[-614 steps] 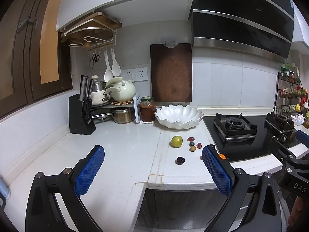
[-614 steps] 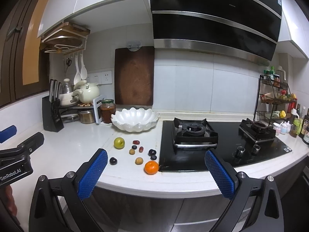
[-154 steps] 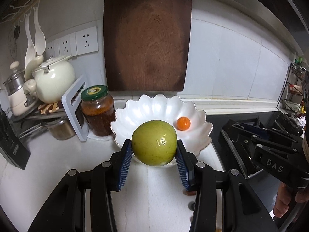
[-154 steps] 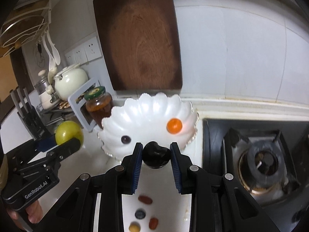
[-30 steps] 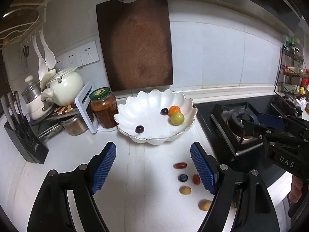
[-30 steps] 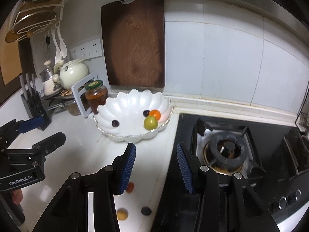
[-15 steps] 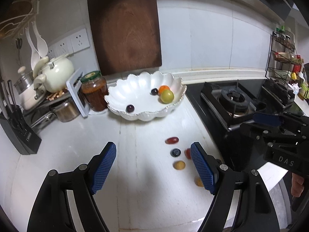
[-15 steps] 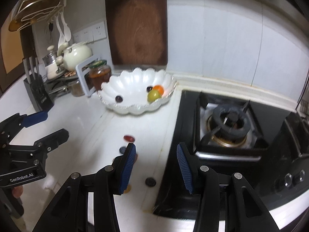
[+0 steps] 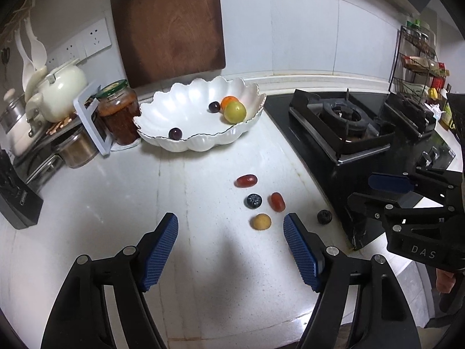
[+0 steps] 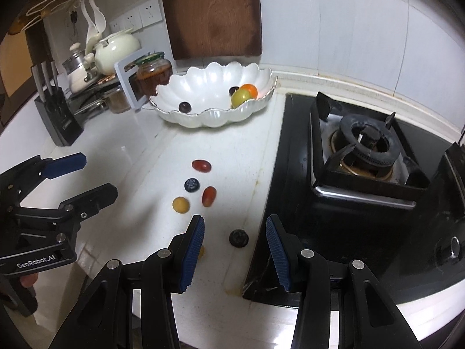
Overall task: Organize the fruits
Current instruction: 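Grasp the small yellow fruit with the left tool while the right tool grasps a dark berry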
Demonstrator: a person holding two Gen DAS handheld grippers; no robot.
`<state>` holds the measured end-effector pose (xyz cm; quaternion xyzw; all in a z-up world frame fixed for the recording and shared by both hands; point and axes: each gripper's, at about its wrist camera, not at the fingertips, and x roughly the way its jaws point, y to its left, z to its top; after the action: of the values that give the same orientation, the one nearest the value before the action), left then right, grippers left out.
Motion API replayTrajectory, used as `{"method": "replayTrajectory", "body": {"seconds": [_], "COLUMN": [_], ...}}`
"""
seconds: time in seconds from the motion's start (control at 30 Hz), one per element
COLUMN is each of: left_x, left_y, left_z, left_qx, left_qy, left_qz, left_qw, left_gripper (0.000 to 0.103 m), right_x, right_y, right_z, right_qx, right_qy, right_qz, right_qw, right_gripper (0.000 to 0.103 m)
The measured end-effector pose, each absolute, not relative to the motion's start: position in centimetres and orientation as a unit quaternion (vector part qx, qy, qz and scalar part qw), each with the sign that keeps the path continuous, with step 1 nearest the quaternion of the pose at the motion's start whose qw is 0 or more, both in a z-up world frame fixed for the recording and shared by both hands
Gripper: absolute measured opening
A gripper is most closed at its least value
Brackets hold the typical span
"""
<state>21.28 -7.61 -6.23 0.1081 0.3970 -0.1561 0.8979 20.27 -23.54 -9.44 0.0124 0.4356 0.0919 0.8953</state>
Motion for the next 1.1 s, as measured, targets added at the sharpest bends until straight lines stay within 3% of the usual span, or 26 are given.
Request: {"method": "replayTrajectory", "body": {"seconds": [0.33, 0.77, 1.1], "left_x": [23.0, 25.1, 26.2], "left_y": [-8.4, -10.1, -11.0], "left_z": [-8.9, -11.7, -13.5], "left_qx": [0.117, 0.123, 0.121], "left_qy": [0.425, 0.453, 0.476], "left_qz": [-0.189, -0.227, -0.241], "left_qw": [0.877, 0.853, 0.837], "left_gripper": [0.065, 0.051, 0.043], "right_x": [21.1, 22.7, 23.6], "right_y": [-22.6, -22.4, -22.7], "right_z": [-11.5, -14.4, -15.7], "right_qx": [-0.002, -0.010, 0.000], "right_qy": [0.451, 0.484, 0.501], "right_qz": [0.100, 0.099, 0.103], "right_qw": [0.887, 0.869, 0.859], "right_gripper": [0.044, 0.032, 0.031]}}
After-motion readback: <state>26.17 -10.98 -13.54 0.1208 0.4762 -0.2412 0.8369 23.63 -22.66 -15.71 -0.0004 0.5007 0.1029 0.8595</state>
